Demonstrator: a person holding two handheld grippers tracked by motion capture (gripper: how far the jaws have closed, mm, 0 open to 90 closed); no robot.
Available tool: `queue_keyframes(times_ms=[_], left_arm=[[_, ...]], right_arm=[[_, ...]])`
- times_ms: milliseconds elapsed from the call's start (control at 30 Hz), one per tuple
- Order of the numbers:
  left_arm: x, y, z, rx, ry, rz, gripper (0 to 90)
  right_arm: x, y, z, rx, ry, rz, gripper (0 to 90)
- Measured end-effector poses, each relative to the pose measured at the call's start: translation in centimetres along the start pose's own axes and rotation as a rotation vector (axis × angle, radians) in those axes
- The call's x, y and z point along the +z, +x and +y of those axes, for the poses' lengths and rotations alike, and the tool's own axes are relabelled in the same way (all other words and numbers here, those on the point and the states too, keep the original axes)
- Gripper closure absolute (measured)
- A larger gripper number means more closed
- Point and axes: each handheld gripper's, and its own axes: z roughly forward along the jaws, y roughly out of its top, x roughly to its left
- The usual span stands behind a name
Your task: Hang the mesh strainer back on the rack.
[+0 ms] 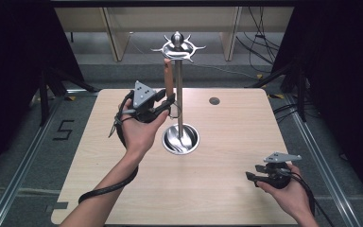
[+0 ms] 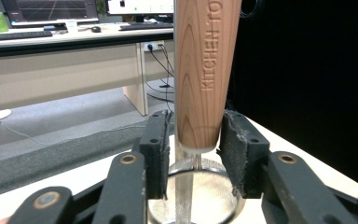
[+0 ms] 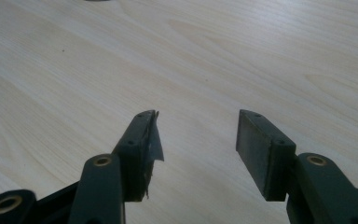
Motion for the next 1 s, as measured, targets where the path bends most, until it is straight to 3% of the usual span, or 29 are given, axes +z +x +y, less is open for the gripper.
queue_keyframes(times_ms=[200, 367, 400, 567, 600, 633, 667, 700, 867, 900, 1000], left_arm=[[-0.8, 0.3, -0.2, -0.013, 0.023, -0.040, 52.1], [-1.7, 0.6, -0.7, -0.018, 0.029, -0.045, 44.7], [-2.0, 0.7, -0.8, -0.020, 0.031, -0.046, 44.7], [-3.3, 1.4, -2.1, -0.022, 0.058, -0.061, 39.1], [-3.6, 1.5, -2.4, -0.023, 0.065, -0.065, 38.3], [-4.0, 1.8, -3.0, -0.017, 0.075, -0.069, 37.7], [-4.0, 1.8, -3.0, -0.017, 0.075, -0.069, 37.8], [-4.4, 2.0, -3.4, -0.012, 0.080, -0.064, 37.7], [-6.2, 3.5, -5.3, -0.018, 0.106, -0.037, 36.3], [-6.6, 3.7, -5.6, -0.023, 0.110, -0.032, 35.4], [-7.2, 4.2, -6.4, -0.037, 0.117, -0.021, 34.7]], right_arm=[[0.0, 0.0, 0.0, 0.003, -0.003, 0.006, 48.5], [0.0, 0.0, 0.0, 0.004, -0.002, 0.009, 48.6], [0.0, -0.2, 0.0, -0.026, -0.004, -0.002, 48.6], [0.1, -0.1, -0.1, -0.020, -0.020, -0.006, 48.6], [0.0, -0.2, 0.0, -0.022, -0.003, -0.001, 48.6], [0.0, 0.1, 0.0, 0.015, -0.005, 0.006, 48.8], [0.0, 0.1, 0.0, 0.015, -0.005, 0.006, 48.8], [0.0, -0.1, 0.0, -0.032, -0.017, -0.003, 48.8], [-0.2, 0.1, 0.1, -0.005, -0.006, 0.000, 48.7], [-0.1, -0.1, 0.0, -0.030, -0.016, -0.003, 48.7], [0.0, 0.0, 0.0, -0.023, -0.031, 0.000, 48.6]])
